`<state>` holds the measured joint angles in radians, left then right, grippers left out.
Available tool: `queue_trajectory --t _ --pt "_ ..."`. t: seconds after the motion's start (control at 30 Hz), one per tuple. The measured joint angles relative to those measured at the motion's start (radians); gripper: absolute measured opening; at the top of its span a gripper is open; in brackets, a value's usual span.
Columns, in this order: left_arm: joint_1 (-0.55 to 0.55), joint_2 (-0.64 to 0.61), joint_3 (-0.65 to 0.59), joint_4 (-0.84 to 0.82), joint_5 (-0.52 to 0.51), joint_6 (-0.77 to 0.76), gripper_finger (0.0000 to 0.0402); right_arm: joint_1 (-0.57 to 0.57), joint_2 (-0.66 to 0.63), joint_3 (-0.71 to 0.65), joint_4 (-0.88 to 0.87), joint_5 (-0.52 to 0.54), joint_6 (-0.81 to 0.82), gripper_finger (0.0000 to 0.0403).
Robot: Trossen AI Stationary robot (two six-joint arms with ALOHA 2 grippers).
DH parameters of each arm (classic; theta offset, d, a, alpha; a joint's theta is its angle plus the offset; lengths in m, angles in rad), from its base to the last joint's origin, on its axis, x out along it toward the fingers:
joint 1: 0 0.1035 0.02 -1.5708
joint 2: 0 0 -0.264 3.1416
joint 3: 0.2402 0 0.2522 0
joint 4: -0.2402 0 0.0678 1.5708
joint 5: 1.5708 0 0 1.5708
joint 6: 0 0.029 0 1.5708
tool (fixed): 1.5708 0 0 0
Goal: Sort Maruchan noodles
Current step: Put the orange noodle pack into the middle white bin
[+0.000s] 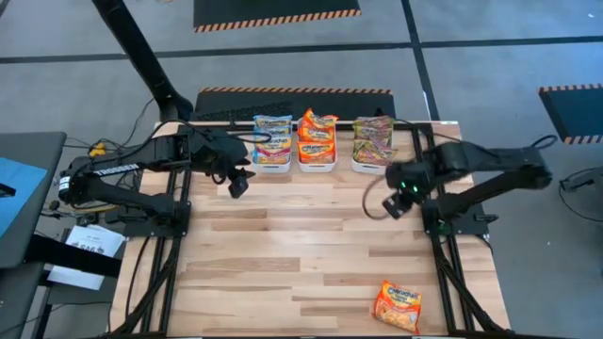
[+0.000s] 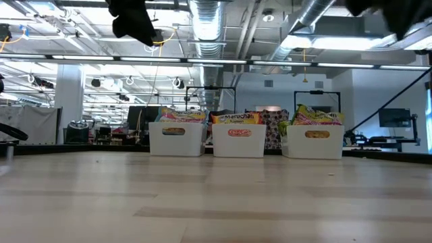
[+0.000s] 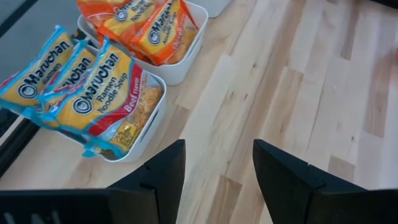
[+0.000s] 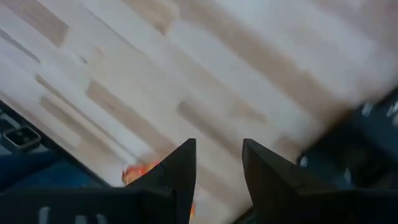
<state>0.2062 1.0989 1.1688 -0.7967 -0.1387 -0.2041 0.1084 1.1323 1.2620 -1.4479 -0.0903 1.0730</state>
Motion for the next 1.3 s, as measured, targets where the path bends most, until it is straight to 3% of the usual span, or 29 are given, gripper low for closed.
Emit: queue_trajectory --t 0.27,0.57,0.7,1.3 --pt "-0.001 0.0 0.0 0.001 0.027 0.021 0.0174 0.274 -0.017 -0.133 0.03 -0.133 0.364 0.0206" --pt "-0.004 0.0 0.0 0.001 0.028 0.038 0.0174 0.498 0.04 -0.231 0.272 -0.173 0.621 0.0224" --pt "-0.016 0.0 0.0 0.001 0.028 0.038 0.0174 0.559 0.088 -0.278 0.385 -0.174 0.68 0.0224" --pt "-0.043 0.0 0.0 0.001 0.028 -0.026 0.0174 0.712 0.367 -0.28 0.551 -0.192 0.714 0.0224"
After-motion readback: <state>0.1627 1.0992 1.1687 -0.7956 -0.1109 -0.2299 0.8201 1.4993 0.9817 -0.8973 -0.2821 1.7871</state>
